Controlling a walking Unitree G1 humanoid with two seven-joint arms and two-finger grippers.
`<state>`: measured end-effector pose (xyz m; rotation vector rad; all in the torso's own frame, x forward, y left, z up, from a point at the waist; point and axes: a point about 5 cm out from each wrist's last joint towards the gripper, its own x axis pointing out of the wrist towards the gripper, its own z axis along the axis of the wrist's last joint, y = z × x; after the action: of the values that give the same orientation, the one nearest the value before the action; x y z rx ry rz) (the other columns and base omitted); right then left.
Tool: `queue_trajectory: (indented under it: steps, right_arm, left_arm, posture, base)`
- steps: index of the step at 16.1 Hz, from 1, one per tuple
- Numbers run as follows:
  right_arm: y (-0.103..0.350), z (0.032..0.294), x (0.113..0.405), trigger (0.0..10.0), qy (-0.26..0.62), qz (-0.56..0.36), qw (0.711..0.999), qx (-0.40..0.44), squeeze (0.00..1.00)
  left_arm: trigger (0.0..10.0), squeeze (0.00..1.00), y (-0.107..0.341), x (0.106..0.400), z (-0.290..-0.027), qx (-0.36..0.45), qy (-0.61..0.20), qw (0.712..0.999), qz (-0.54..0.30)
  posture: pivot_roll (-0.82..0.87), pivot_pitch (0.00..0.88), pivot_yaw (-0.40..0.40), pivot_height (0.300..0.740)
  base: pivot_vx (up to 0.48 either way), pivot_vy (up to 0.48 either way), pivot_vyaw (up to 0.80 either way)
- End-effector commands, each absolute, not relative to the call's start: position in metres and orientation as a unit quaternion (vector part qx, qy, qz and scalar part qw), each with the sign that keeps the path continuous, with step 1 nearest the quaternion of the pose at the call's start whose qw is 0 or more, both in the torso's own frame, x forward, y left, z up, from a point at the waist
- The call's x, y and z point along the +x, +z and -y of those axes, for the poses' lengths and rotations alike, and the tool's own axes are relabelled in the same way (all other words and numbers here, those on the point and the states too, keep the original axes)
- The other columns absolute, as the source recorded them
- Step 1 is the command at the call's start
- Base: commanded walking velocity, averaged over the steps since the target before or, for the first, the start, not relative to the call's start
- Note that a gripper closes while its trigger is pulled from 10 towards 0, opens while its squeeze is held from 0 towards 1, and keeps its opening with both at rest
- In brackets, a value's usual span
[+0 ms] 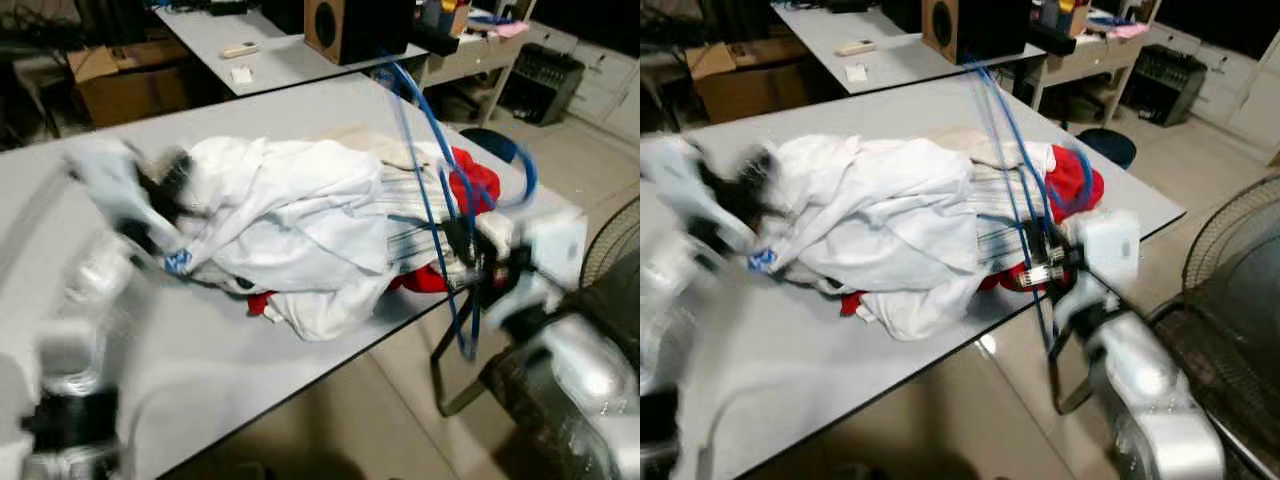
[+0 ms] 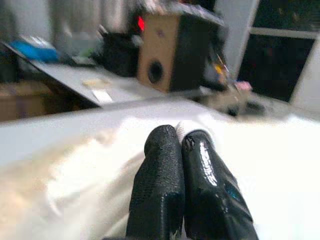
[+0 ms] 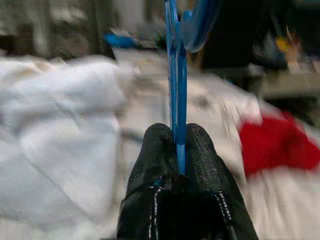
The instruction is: Hang hanger
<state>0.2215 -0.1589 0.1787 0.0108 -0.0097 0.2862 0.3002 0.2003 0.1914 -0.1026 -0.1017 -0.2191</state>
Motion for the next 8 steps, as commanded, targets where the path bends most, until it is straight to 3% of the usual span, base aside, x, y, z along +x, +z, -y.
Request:
queue_trajectory:
  steps: [1,5,8]
  right_arm:
    - [0.181,0.155,0.215,10.0,0.123,0.005,0.992,0.006,0.00]
    - [0.178,0.150,0.216,10.0,0.110,0.001,0.994,0.014,0.00]
    - [0.175,0.146,0.213,10.0,0.114,-0.005,0.993,0.006,0.00]
  left_arm:
    - [10.0,0.00,0.186,0.297,-0.185,-0.024,-0.121,0.991,0.044]
    - [10.0,0.00,0.183,0.296,-0.161,0.012,-0.148,0.988,0.051]
    - [10.0,0.00,0.181,0.293,-0.156,0.015,-0.151,0.987,0.045]
  posture:
    - [-0.07,0.000,0.042,0.740]
    - [-0.07,0.000,0.045,0.740]
    - [-0.07,0.000,0.049,0.740]
  base:
    - [0.000,0.000,0.00]
    - [0.000,0.000,0.00]
    - [-0.291,0.000,0.00]
